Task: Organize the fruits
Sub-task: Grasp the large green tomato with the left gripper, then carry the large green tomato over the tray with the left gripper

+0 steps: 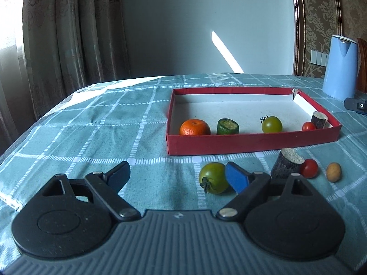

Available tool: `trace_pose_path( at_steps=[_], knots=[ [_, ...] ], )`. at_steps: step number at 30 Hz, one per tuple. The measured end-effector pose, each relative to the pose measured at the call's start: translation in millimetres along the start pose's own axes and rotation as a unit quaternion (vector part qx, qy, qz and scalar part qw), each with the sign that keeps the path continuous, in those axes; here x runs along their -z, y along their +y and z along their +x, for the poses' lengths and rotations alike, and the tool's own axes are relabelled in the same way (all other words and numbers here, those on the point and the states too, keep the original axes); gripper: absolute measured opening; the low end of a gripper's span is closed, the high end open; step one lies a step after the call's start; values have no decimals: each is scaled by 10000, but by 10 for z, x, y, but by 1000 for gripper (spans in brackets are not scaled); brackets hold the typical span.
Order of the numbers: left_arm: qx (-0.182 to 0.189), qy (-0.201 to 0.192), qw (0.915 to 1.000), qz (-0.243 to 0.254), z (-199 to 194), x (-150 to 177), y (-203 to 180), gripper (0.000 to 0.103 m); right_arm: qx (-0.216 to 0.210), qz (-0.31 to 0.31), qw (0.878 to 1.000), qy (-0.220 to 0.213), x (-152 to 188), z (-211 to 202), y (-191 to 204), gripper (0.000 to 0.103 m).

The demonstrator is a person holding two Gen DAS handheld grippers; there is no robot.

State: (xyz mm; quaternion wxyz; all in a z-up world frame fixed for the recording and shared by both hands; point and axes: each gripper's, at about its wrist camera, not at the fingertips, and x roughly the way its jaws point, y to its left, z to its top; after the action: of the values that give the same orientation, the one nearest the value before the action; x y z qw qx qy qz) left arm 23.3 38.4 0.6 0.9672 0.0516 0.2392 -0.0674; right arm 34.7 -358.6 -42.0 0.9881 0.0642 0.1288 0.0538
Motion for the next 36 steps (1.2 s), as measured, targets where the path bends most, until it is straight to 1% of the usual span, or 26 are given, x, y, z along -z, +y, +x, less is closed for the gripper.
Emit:
trace_pose_path(
  at_steps=[3, 6, 8, 10, 12, 14, 16, 18, 19, 21, 24, 28, 34, 36],
  knots=[
    [62, -37, 9999, 145, 17, -16, -54, 89, -15, -15, 10000, 21, 4, 6, 8, 70],
    [31, 133, 9996, 240, 128, -41, -118, 89, -35, -33, 10000, 3, 8, -2, 14, 70],
    [43, 226, 9995, 218, 188, -58, -133, 88, -33, -28, 10000, 16, 9, 3, 12, 70],
    [50, 301, 9993, 221, 233, -66, -155, 84, -38, -31, 10000, 24, 8, 3, 15, 70],
    [101, 368, 9989, 271, 268, -58, -170, 73, -53, -34, 10000, 18, 8, 2, 20, 70],
    [228, 372, 9988, 242, 269, -55, -165, 65, -61, -39, 10000, 20, 8, 3, 24, 70],
    [256, 361, 9987, 264, 265, -49, -174, 61, -64, -45, 10000, 14, 8, 3, 28, 70],
    [316, 327, 9986, 270, 249, -48, -188, 50, -66, -52, 10000, 6, 10, 2, 33, 70],
    [362, 319, 9985, 263, 244, -51, -198, 47, -62, -50, 10000, 5, 11, 3, 33, 70],
    [445, 328, 9980, 295, 242, -50, -228, 37, -64, -46, 10000, 2, 12, 3, 34, 70],
    [529, 388, 9973, 328, 240, -40, -266, 32, -47, -37, 10000, -7, 15, -4, 41, 70],
    [536, 390, 9974, 267, 232, -35, -262, 32, -52, -38, 10000, -16, 16, -7, 37, 70],
    [349, 350, 9984, 283, 212, -47, -275, 30, -58, -45, 10000, -43, 11, -14, 33, 70],
    [276, 225, 9990, 274, 182, -88, -273, 30, -64, -33, 10000, -61, 7, -17, 33, 70]
  ],
)
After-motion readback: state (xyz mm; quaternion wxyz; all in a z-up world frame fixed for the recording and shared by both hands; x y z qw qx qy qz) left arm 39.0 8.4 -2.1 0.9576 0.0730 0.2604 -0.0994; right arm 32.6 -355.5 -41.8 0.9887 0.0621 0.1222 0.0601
